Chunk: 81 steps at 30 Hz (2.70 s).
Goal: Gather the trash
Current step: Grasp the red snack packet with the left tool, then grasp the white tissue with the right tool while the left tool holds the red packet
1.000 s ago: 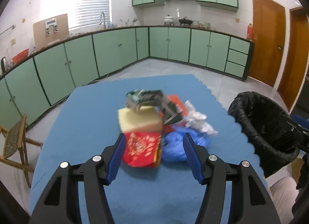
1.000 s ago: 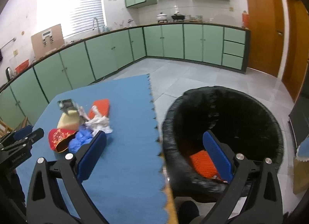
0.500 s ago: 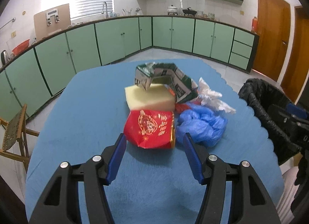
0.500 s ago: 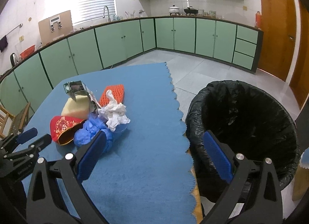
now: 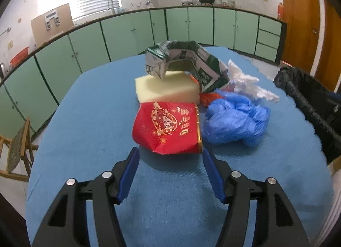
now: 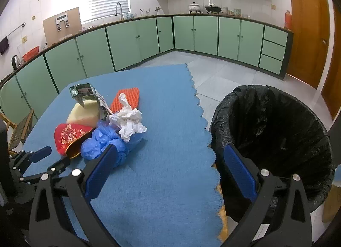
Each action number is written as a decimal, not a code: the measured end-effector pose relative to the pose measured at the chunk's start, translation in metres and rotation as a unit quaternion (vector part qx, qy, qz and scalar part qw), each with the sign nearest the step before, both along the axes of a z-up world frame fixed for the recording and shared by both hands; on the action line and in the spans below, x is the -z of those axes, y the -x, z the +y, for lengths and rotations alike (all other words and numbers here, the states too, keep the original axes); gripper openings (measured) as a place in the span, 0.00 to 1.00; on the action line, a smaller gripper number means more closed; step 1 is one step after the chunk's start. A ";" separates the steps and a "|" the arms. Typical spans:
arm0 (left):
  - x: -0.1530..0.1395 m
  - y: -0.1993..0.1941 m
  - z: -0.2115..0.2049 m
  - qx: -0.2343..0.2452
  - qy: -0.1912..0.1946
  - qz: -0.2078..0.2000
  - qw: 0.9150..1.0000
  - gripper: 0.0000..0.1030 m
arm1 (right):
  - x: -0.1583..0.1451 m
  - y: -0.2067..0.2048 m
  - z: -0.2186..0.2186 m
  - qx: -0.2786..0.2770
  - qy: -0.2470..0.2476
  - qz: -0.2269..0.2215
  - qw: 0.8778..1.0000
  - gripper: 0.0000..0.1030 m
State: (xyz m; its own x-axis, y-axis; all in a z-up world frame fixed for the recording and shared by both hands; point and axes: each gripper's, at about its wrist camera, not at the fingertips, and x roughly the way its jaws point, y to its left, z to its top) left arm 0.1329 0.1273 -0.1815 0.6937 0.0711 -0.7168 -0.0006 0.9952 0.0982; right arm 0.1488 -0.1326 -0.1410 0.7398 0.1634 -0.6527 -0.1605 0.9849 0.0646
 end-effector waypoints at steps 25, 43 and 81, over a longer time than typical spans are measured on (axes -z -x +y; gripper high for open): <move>-0.017 0.001 0.000 0.009 0.020 -0.038 0.999 0.03 | 0.005 -0.006 0.009 -0.016 -0.005 0.012 1.000 0.94; -0.043 -0.005 0.023 -0.040 0.000 -0.088 0.995 0.03 | 0.017 -0.058 0.056 -0.051 0.002 0.006 0.999 0.72; -0.102 0.016 -0.018 0.002 0.046 -0.111 0.993 0.03 | -0.078 -0.001 0.010 -0.099 -0.066 -0.051 0.992 0.04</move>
